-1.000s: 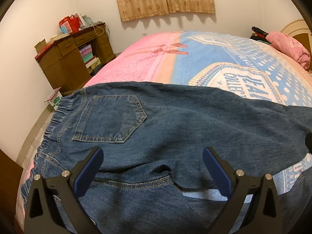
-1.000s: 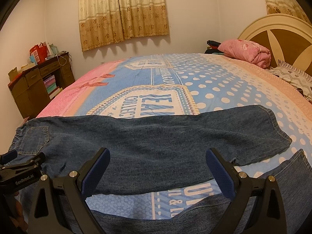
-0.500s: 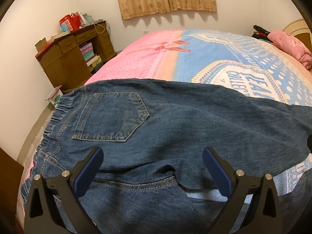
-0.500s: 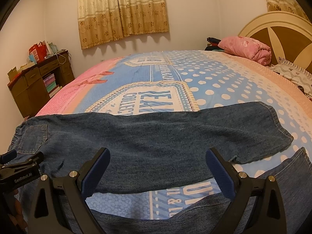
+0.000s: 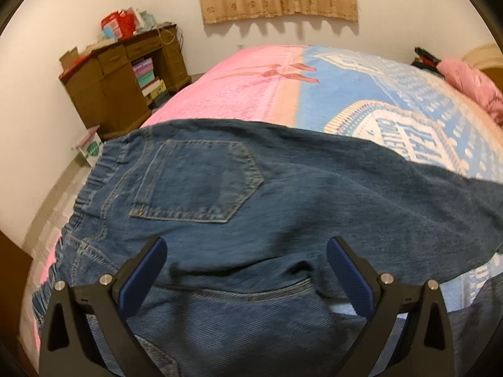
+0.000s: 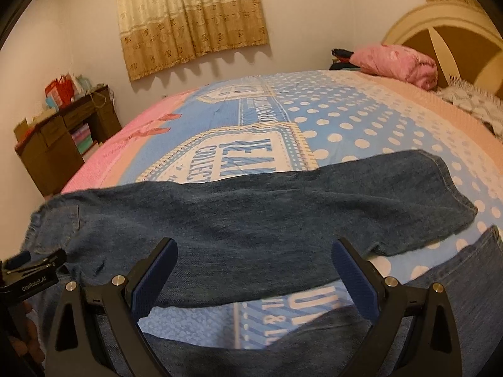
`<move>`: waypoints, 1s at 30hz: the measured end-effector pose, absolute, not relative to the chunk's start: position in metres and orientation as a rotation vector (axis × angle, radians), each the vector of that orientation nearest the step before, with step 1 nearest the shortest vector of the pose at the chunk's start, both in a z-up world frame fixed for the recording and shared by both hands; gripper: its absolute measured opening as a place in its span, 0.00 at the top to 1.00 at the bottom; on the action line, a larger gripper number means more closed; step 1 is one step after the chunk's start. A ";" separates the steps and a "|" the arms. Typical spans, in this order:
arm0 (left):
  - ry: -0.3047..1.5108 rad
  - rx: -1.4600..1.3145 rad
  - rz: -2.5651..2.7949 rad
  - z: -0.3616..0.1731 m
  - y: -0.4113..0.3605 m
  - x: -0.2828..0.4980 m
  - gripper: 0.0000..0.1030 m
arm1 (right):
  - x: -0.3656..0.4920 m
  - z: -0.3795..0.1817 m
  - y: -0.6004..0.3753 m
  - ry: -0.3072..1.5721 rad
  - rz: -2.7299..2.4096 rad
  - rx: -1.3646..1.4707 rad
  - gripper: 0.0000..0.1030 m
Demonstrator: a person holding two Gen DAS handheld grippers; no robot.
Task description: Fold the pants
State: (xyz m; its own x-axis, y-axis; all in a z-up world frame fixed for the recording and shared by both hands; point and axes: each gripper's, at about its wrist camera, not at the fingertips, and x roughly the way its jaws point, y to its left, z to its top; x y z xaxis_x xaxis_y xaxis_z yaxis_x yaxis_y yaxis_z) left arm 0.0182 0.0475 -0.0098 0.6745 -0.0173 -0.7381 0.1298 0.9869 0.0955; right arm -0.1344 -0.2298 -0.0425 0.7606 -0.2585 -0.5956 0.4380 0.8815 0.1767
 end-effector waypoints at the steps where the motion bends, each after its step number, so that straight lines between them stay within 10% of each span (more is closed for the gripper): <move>1: 0.825 0.134 -0.085 -0.007 0.052 0.019 0.00 | -0.139 -0.041 -0.238 0.596 -0.382 0.352 0.09; 30: 1.189 -0.172 0.319 -0.040 0.099 0.267 0.00 | -0.012 -0.092 -0.495 1.025 -0.812 0.906 0.16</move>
